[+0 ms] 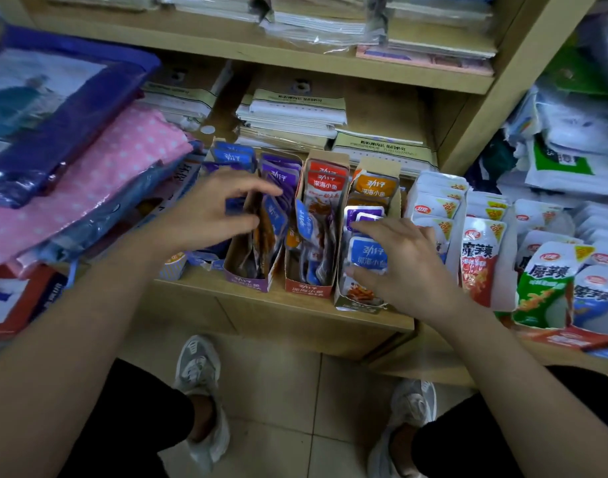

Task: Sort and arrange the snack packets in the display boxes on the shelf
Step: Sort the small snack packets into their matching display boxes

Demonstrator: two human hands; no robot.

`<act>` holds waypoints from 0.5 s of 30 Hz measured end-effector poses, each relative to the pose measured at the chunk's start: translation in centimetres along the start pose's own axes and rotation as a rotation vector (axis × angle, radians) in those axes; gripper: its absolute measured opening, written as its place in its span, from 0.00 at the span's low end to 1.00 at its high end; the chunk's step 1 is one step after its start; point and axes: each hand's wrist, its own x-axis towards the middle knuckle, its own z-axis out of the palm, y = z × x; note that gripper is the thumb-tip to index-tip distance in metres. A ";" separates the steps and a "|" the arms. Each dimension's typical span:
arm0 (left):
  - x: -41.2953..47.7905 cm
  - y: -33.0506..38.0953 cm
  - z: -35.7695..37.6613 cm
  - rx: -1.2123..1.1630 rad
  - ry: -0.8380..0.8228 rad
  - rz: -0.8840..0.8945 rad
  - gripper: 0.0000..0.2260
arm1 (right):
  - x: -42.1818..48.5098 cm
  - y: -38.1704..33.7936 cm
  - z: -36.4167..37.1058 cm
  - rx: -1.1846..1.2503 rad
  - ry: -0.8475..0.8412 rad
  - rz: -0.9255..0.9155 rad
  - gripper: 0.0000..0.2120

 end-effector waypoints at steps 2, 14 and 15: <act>-1.3 -0.7 -0.6 0.054 -0.215 -0.057 0.30 | 0.4 -0.9 0.8 -0.004 0.027 -0.020 0.33; -2.6 -2.6 -0.1 0.004 0.104 0.086 0.11 | 3.0 -5.6 5.0 0.213 0.087 -0.083 0.28; -2.4 -2.3 0.1 0.015 0.153 0.105 0.09 | 3.0 -5.7 5.3 0.282 0.091 -0.093 0.28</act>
